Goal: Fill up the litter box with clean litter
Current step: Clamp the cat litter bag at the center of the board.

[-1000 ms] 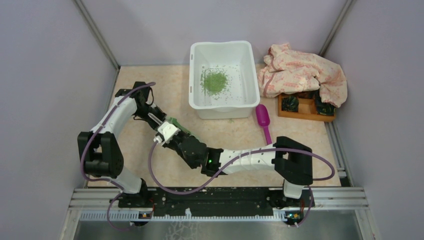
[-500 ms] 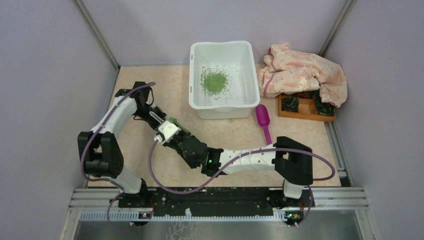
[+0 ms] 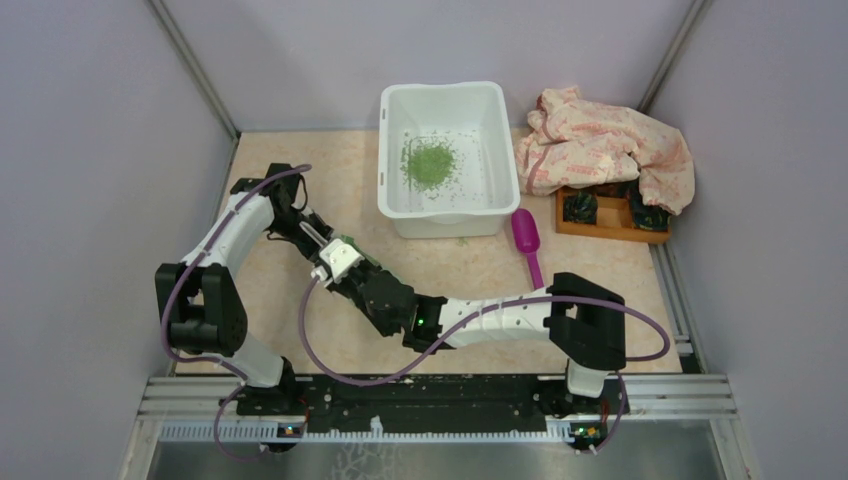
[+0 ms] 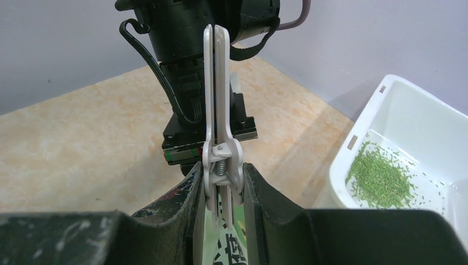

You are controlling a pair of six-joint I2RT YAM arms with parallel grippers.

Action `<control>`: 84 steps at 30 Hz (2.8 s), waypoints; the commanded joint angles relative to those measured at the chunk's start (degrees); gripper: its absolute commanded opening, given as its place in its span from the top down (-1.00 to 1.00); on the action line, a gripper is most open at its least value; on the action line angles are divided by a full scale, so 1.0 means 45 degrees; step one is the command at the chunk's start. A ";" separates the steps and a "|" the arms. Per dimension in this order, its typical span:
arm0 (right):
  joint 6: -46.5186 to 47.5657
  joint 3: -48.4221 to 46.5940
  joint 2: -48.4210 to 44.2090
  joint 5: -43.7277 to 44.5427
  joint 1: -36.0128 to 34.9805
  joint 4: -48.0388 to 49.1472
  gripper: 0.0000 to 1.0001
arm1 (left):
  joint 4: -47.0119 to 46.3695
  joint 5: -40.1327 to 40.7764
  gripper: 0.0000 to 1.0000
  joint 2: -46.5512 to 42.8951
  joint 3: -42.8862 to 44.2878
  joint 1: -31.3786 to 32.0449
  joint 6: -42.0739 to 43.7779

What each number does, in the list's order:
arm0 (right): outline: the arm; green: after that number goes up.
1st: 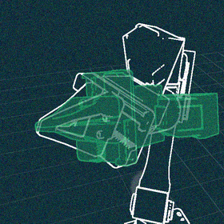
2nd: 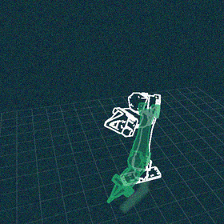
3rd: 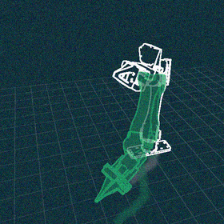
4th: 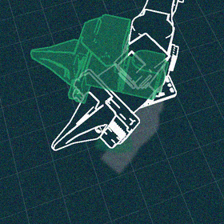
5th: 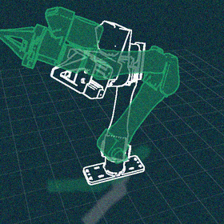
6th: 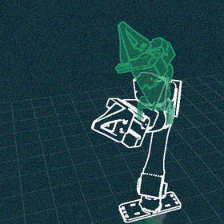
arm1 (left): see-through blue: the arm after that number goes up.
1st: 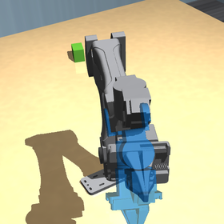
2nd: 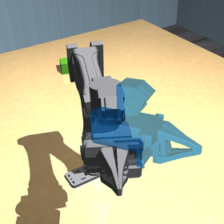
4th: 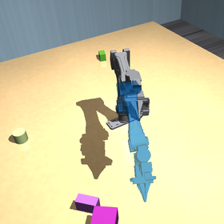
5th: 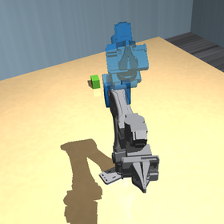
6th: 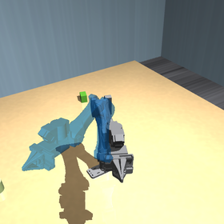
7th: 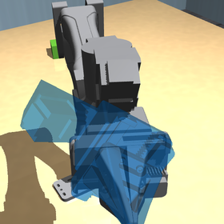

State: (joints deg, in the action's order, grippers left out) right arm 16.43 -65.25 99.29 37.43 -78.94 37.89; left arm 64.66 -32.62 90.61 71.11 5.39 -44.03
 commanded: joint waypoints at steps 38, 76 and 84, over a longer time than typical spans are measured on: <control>-0.0043 -0.0870 0.0219 -0.0881 0.0447 -0.3696 1.00 | 0.0682 -0.0847 1.00 0.0316 0.0725 0.0033 0.0331; -0.2378 -0.9434 0.3071 -0.4971 0.2180 -1.7879 1.00 | 0.1653 -0.0622 1.00 0.0712 0.2125 -0.0221 0.0885; -0.2694 -0.7696 0.1969 -0.4571 0.2204 -1.6172 0.09 | 0.1618 -0.0661 1.00 0.0826 0.2214 -0.0230 0.0889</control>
State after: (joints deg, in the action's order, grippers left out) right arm 5.89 -104.14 110.63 16.21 -69.58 -36.14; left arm 69.87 -31.53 94.83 78.11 4.73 -40.25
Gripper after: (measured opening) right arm 0.387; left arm 0.007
